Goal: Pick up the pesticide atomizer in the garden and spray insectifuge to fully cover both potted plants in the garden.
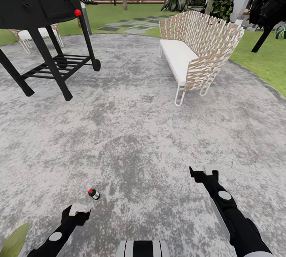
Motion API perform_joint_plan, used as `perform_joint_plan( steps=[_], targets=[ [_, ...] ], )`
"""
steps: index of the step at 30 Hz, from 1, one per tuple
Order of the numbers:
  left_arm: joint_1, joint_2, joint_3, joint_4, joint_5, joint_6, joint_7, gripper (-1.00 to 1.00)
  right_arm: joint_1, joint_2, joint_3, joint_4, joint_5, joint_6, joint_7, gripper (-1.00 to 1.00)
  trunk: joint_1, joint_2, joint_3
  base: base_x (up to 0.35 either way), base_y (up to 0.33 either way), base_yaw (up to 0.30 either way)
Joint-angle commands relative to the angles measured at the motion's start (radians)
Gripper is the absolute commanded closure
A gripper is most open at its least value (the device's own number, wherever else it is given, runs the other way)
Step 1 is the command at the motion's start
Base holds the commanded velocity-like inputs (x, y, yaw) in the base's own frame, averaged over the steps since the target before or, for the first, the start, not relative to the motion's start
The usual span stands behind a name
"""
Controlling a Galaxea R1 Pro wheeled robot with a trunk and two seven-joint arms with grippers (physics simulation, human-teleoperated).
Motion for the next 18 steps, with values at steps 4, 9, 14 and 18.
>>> perform_joint_plan(
  steps=[4,9,14,18],
  targets=[
    [-0.001,-0.001,0.008,0.001,-0.007,-0.004,-0.006,-1.00,0.000,-0.001,-0.001,-0.002,0.001,0.006,0.000,-1.00,0.000,0.000,-0.001,0.010,0.000,0.000],
    [-0.001,-0.001,0.008,0.001,-0.008,-0.004,-0.006,-1.00,0.000,-0.001,-0.001,-0.002,0.001,0.006,0.000,-1.00,0.000,0.000,-0.001,0.005,0.000,0.000],
    [-0.001,-0.002,0.008,0.001,-0.009,-0.004,-0.006,-1.00,0.000,-0.001,-0.001,-0.007,0.001,0.006,0.000,-1.00,0.000,0.000,-0.001,0.115,0.000,0.000],
    [-0.001,-0.002,0.008,0.001,-0.010,-0.004,-0.006,-1.00,0.000,-0.001,0.000,-0.009,0.001,0.006,0.000,-1.00,0.000,0.000,-0.001,0.040,0.000,0.000]
  ],
)
